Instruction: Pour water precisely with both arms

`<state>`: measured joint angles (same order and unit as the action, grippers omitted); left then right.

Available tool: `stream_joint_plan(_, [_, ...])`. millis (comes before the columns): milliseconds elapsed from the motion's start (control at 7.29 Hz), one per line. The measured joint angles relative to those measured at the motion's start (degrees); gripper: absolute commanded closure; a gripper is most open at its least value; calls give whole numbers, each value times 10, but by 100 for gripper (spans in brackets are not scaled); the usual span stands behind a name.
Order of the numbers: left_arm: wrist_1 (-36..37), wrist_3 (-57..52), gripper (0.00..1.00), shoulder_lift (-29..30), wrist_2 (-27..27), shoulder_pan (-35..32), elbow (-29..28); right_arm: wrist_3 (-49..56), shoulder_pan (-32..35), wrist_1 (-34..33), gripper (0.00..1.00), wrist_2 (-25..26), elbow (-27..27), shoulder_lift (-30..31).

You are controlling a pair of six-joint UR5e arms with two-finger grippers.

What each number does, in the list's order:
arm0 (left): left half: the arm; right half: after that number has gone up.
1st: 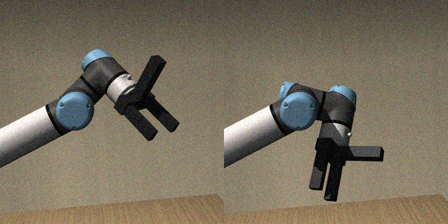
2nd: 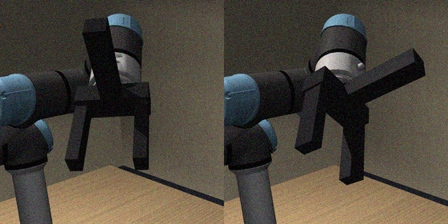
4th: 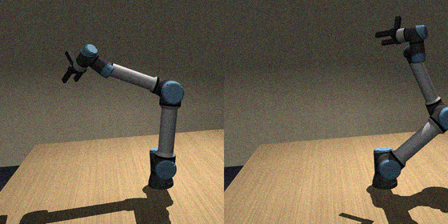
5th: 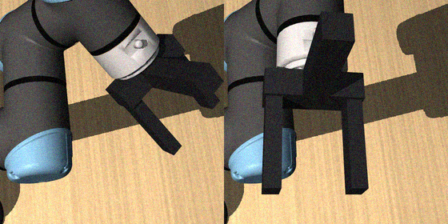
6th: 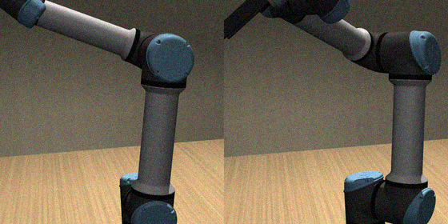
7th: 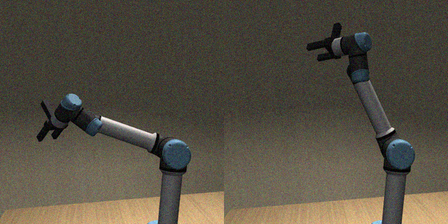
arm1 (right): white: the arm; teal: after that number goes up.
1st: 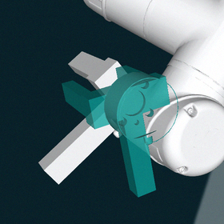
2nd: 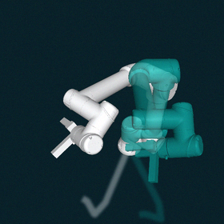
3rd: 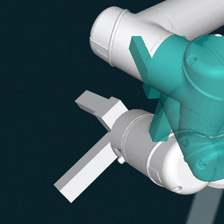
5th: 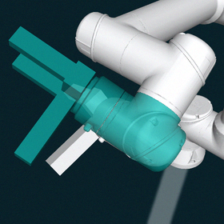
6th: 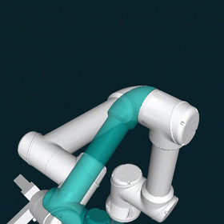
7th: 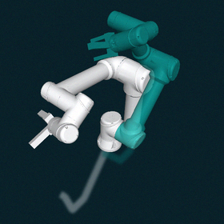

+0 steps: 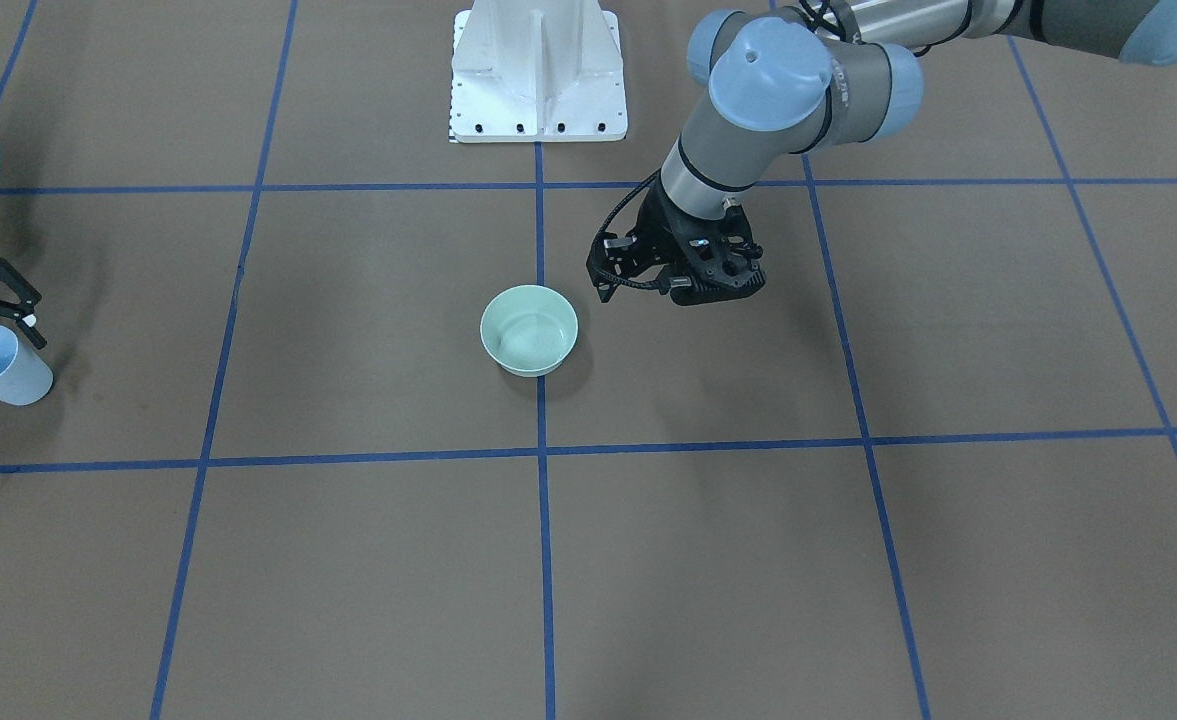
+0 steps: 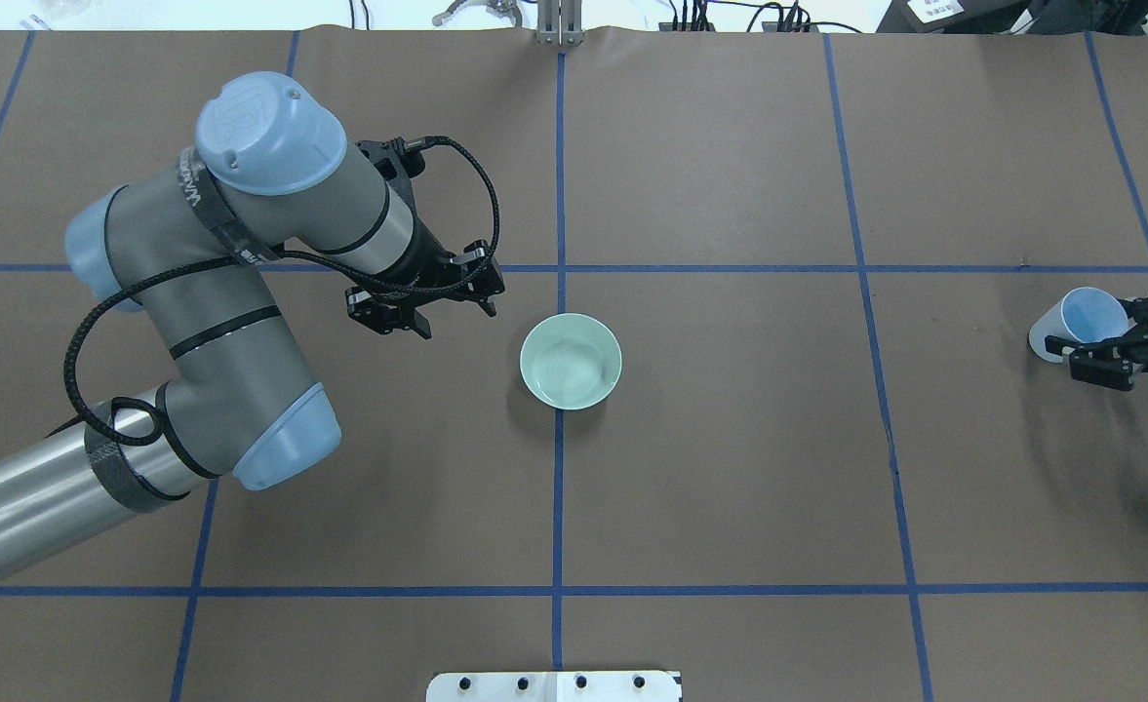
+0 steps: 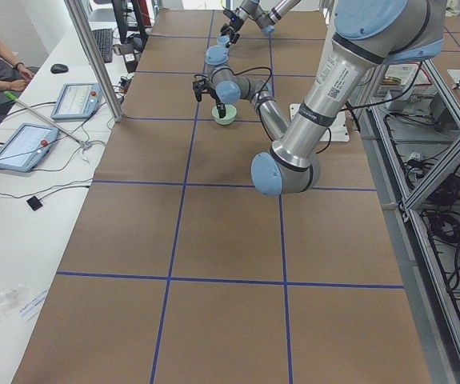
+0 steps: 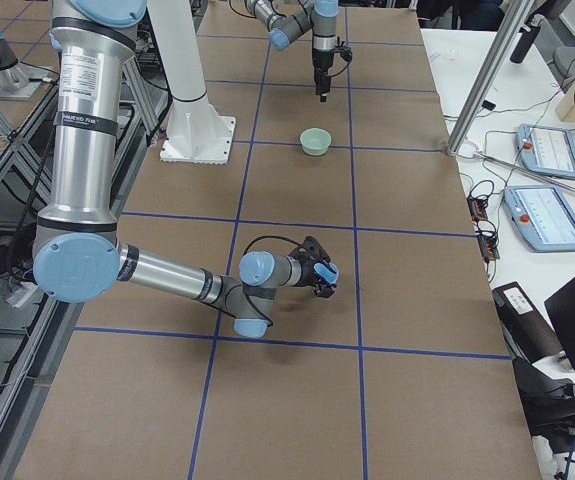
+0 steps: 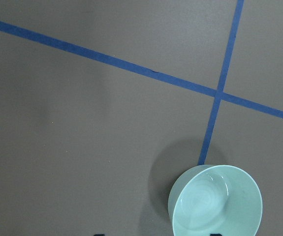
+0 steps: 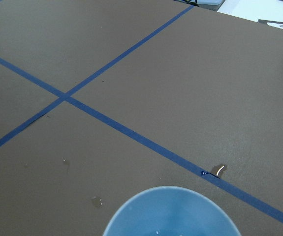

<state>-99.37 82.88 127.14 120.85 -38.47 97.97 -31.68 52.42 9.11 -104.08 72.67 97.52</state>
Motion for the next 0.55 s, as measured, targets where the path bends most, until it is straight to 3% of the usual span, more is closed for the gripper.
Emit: stream_joint_plan(549, [0,0,23,-1,0,-1,0,1,-1,0,6,0,-8,-4])
